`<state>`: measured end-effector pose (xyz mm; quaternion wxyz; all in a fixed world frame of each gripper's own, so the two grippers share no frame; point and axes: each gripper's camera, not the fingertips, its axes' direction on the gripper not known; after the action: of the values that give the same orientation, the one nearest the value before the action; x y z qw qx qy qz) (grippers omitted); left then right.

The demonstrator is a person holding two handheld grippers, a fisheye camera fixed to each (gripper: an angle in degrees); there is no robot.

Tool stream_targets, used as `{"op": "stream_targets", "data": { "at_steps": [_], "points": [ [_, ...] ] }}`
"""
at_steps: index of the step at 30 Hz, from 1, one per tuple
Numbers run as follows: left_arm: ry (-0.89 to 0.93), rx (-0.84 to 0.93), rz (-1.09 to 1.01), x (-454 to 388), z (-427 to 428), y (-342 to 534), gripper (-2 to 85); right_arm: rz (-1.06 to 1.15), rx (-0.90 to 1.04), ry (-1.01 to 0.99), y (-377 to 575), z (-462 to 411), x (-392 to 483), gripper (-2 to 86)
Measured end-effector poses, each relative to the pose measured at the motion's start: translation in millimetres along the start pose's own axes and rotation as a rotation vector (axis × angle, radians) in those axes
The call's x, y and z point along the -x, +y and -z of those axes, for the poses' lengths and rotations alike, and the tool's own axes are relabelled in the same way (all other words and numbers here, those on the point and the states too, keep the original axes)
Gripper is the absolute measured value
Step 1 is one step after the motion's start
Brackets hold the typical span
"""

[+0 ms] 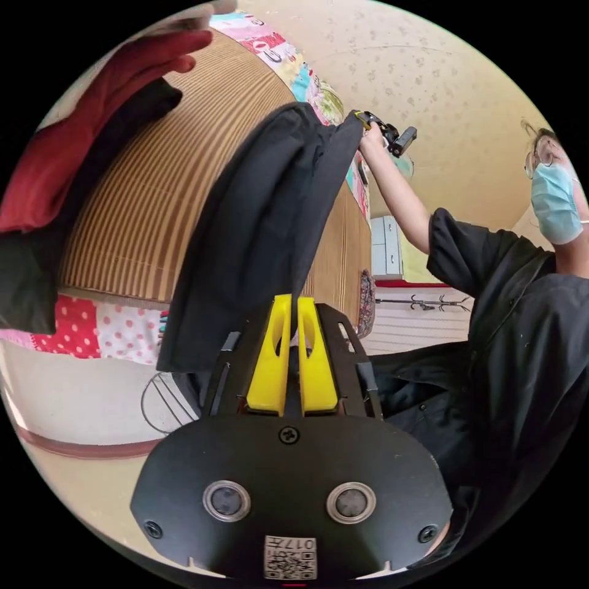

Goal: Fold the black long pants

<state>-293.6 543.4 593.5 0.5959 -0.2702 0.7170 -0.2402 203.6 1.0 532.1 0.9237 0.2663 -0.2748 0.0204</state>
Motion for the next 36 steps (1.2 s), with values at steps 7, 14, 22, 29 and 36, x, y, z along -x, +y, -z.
{"op": "stream_targets", "data": {
  "at_steps": [7, 14, 22, 29, 36],
  "points": [
    [-0.21, -0.108, 0.161, 32.7, -3.2, 13.9, 4.5, 0.109, 0.231, -0.09, 34.9, -87.3, 6.8, 2.0],
    [-0.181, -0.123, 0.124, 11.1, 11.7, 27.9, 6.5, 0.245, 0.325, -0.467, 161.5, 19.1, -81.2, 3.2],
    [-0.147, -0.052, 0.095, -15.9, 10.3, 28.5, 6.5, 0.027, 0.606, -0.496, 325.1, 30.6, -167.8, 6.1],
    [-0.234, -0.021, 0.066, -50.6, 11.5, 29.7, 6.5, -0.246, 0.594, -0.604, 369.5, 35.1, -209.5, 6.8],
    [-0.277, 0.039, 0.04, -77.8, 14.8, 27.2, 6.5, -0.338, 0.604, -0.605, 394.2, 56.4, -236.9, 6.4]
  ]
}}
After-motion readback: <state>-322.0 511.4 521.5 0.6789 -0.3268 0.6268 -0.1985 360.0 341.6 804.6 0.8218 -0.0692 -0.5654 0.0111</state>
